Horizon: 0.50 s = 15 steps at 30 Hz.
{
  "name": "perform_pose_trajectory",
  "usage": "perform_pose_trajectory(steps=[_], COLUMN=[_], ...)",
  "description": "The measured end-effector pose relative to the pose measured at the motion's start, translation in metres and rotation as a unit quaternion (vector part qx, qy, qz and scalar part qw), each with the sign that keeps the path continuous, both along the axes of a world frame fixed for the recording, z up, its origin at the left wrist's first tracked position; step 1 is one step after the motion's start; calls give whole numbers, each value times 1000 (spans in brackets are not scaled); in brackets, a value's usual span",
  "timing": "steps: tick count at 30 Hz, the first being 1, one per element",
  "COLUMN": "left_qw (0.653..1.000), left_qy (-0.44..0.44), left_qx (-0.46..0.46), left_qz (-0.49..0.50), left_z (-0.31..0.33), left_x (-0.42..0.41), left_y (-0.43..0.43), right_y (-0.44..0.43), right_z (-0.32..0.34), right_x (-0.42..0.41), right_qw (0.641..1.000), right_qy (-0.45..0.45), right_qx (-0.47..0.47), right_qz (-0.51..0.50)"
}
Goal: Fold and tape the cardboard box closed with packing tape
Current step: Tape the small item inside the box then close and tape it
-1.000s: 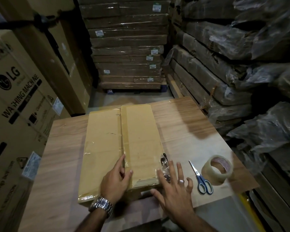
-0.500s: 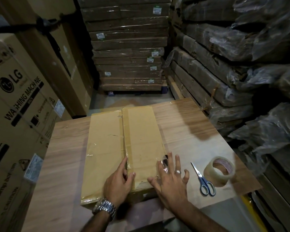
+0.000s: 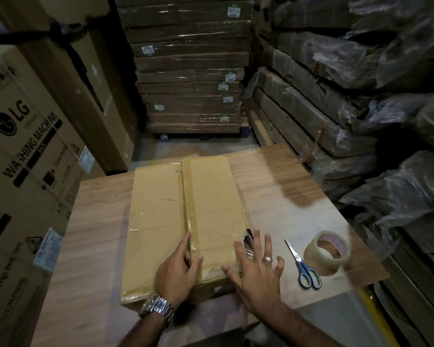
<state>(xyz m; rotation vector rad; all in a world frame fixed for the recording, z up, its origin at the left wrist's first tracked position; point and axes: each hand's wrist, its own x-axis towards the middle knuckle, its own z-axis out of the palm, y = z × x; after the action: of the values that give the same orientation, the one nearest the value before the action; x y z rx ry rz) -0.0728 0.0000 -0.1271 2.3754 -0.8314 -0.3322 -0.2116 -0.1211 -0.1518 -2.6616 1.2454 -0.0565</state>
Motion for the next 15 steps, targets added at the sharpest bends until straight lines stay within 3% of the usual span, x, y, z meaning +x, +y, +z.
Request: perform_pose_trajectory(steps=[8,15], left_qw=[1000,1000], left_qy=[5,1], left_qx=[0,-2], left_qz=[-1,0], left_z=[-3,-3], left_x=[2,1], left_y=[0,-1], right_y=[-14,-21], right_z=[-5,3], right_x=[6,0], right_qw=[1000,995], right_qy=[-19,-54], right_qx=[-5,61], right_qz=[-6,-51])
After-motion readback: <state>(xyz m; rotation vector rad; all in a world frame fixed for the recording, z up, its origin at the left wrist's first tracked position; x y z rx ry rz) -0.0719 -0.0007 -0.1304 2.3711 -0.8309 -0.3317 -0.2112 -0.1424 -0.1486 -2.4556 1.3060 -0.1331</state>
